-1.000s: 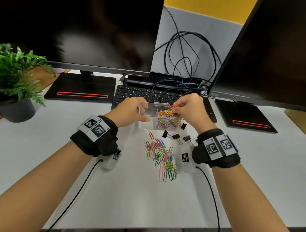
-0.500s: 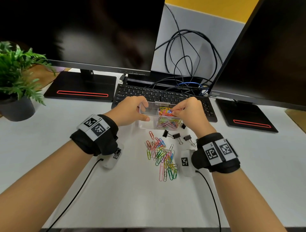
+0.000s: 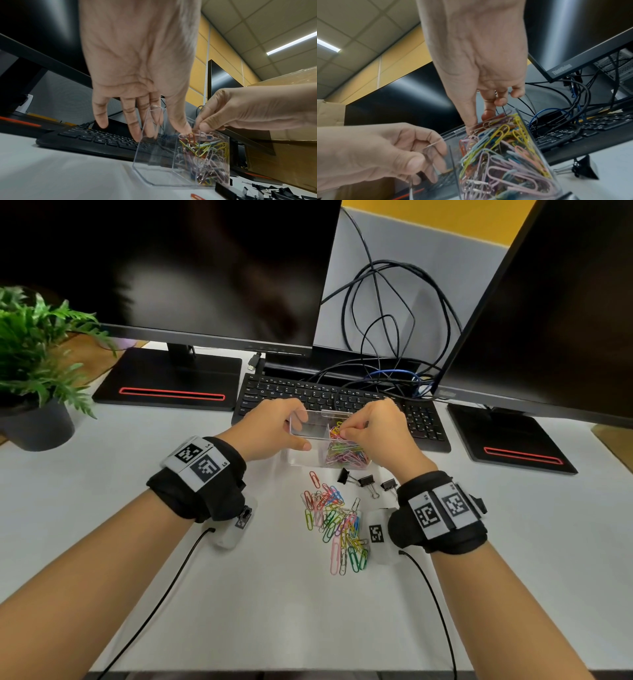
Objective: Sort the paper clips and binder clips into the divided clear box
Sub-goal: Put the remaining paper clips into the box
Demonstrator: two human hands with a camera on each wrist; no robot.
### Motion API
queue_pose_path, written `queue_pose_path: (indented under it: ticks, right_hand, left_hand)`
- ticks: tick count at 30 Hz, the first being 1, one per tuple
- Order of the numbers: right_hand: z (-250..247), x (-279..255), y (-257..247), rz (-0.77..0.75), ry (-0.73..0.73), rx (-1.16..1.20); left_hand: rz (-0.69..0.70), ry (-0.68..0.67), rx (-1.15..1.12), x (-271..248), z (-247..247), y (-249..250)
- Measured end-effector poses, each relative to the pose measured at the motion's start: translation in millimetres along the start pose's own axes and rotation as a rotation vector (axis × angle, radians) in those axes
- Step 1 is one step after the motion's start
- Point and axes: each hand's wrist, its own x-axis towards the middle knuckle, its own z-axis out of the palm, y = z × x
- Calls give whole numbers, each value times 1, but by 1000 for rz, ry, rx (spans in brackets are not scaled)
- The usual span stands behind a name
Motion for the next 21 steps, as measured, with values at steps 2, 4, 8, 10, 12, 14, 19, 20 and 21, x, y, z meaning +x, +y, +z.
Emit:
queue_pose_path:
  ticks: [2,4,8,10,12,14,19,20,21]
  right_hand:
    - [-2,-1,1,6,8,20]
    - [-8,-3,-1,22,28,93]
    - [-31,-14,-4,72,120,174]
    - [-39,-22,-4,98,99,158]
    - [-43,-31,-4,111,17,94]
    - [-42,-41,-6,125,-92,48]
    - [-21,-54,-13,105,-388,-67]
    - [-17,-55,-15,96,-424,-98]
    - [-14,-56,-15,81,-451,-125]
  left_hand:
    - [0,0,-2,0,0,0]
    - [2,-1,-5,0,0,1]
    - [5,-3,-7,-1,-1,2]
    - [6,-3,-5,-1,0,2]
    - [3,-3,-7,-1,-1,2]
    - [2,-6,-11,-2,-1,3]
    - [4,-1,-14,-4,-2,5]
    - [5,-2,-12,-4,-2,5]
    - [5,-3,-10,-4,-2,5]
